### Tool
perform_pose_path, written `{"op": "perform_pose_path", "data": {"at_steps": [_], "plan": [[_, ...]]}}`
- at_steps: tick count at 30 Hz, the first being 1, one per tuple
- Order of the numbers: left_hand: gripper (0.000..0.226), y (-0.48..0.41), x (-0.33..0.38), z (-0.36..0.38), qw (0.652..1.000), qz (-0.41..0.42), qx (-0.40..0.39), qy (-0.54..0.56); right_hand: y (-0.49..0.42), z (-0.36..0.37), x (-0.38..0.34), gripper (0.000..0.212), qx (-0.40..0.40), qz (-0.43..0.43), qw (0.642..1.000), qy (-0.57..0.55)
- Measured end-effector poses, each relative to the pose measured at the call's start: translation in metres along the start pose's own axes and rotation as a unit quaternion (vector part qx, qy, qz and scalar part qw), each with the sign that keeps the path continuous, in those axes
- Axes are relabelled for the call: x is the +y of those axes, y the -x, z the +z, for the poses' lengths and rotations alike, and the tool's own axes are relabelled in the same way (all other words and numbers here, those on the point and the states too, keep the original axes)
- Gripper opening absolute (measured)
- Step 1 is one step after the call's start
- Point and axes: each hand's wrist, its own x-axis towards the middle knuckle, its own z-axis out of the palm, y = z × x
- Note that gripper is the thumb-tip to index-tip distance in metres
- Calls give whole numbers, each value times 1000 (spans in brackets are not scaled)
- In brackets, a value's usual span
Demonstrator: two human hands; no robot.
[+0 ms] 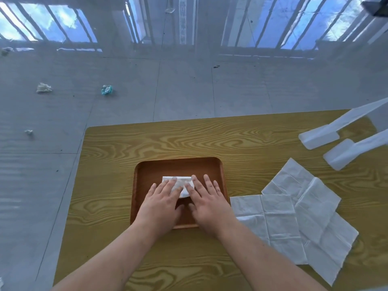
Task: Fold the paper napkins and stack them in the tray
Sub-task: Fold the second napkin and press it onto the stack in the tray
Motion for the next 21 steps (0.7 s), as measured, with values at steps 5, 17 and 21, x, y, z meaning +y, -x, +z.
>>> {"op": "perform_pose_path", "data": {"at_steps": [5,17,21], "plan": [[46,-19,58,-29,999,38,27,16,63,-22,33,52,111,95,987,-71],[70,-85,218,-12,990,47,-117,57,202,-1,145,43,82,198,973,-91],[71,-101,237,3,992,19,-121,38,219,10,164,49,45,194,974,-109]]}}
